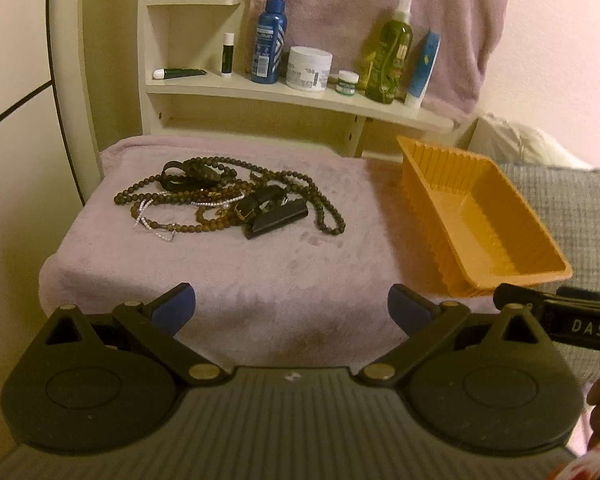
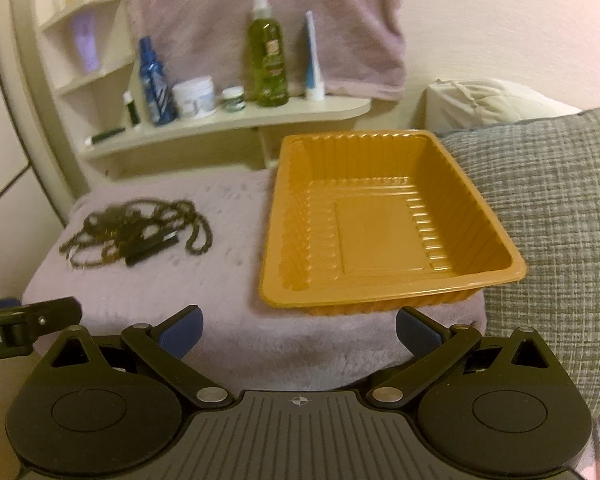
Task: Organize jewelry
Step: 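Grasp the orange tray's rim with the right gripper and tilt it up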
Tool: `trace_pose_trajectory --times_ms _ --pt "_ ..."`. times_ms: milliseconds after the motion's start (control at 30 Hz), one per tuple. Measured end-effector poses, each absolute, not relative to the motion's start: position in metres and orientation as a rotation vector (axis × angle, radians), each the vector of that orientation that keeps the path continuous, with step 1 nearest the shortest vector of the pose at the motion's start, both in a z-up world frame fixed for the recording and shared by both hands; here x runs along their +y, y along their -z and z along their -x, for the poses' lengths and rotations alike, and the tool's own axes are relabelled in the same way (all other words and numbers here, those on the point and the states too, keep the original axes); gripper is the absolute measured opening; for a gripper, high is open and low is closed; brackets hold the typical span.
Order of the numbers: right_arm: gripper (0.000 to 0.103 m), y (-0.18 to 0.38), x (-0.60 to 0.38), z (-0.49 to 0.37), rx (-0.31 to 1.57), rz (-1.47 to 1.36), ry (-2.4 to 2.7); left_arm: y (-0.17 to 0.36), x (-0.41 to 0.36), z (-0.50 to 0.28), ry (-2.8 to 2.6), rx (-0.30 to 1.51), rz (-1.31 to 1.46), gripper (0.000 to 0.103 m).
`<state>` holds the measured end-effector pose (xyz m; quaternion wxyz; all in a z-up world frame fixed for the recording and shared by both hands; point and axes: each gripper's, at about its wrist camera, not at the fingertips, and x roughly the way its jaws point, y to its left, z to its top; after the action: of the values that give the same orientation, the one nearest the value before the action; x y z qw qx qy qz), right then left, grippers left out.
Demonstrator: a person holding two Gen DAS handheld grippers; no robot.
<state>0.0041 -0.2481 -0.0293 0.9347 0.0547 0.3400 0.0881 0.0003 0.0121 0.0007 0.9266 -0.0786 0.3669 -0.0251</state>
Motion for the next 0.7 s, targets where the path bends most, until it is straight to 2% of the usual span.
trace_pose_trajectory --times_ms 267,300,333,400,467,700 --pt "0.102 0.013 -0.301 0.002 0.499 -0.289 -0.091 0.002 0.029 -0.015 0.071 0.722 0.269 0.102" --pt "0.1 0.011 -0.308 0.001 0.482 -0.297 -0.069 0.002 0.03 -0.017 0.073 0.721 0.27 0.102" --pt "0.093 0.01 -0.315 0.0 0.464 -0.308 -0.048 0.003 0.03 -0.02 0.077 0.72 0.272 0.102" --pt "0.086 0.011 -0.334 -0.005 0.447 -0.344 -0.015 0.005 0.031 -0.024 0.088 0.717 0.281 0.102" --pt "0.084 0.017 -0.354 -0.013 0.453 -0.396 0.013 0.007 0.029 -0.028 0.096 0.716 0.281 0.102" --pt "0.067 0.049 -0.399 -0.04 0.499 -0.497 0.077 0.015 0.021 -0.041 0.102 0.749 0.257 0.102"
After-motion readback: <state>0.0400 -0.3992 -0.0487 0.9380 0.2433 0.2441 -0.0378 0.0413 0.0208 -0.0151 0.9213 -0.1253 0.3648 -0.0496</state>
